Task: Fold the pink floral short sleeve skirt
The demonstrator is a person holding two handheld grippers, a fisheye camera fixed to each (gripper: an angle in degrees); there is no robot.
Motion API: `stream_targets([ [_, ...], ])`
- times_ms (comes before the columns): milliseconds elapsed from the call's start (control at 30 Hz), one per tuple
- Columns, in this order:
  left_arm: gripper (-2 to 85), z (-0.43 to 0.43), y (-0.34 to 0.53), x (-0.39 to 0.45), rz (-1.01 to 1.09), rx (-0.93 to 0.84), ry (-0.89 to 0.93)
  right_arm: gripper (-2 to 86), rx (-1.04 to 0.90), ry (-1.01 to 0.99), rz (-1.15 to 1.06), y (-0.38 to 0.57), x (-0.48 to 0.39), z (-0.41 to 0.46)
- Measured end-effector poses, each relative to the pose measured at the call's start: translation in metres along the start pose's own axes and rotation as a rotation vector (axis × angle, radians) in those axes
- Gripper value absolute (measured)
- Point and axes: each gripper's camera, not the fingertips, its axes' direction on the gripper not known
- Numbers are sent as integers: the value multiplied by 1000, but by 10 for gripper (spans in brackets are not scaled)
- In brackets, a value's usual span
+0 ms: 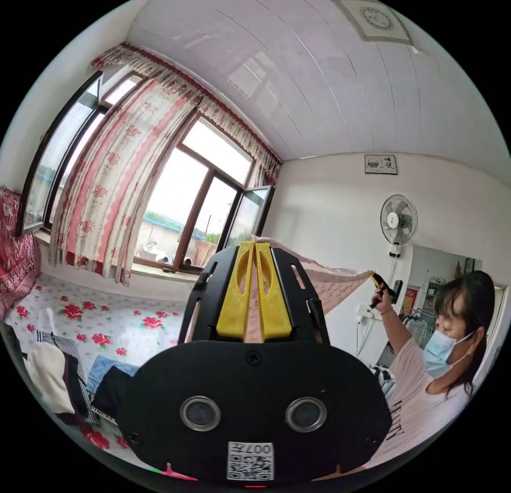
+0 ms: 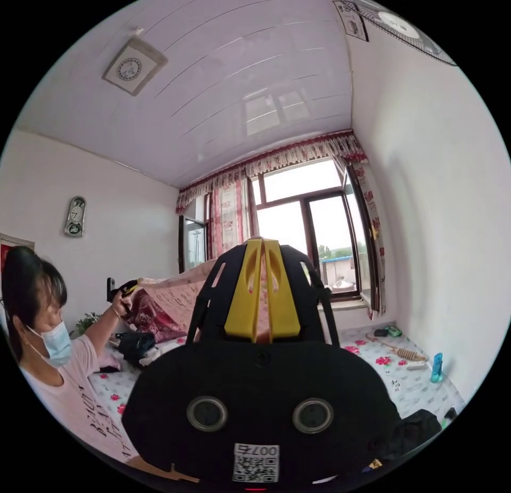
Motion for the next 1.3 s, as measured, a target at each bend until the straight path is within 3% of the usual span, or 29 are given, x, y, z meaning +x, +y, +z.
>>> stream_targets([
  [267, -10, -79, 137, 2, 107, -240, 27, -3, -322, 42, 4, 132, -9, -68],
  [400, -10, -100, 229, -31, 32, -437, -3, -3, -527, 55, 77, 241, 5, -83],
  [533, -10, -128, 346, -73, -181, -593, -99, -3, -608, 53, 250, 325, 29, -91],
  [767, -10, -207, 507, -131, -697, -499, -171, -3, -826, 163, 459, 431, 69, -88],
  [1033, -10, -256, 518, -153, -770, -517, -177, -3, -842, 145, 639, 428, 102, -99],
  [1300, -10, -264, 457, -172, -608, -524, -68, -3, -721, 67, 599, 316, 130, -105],
])
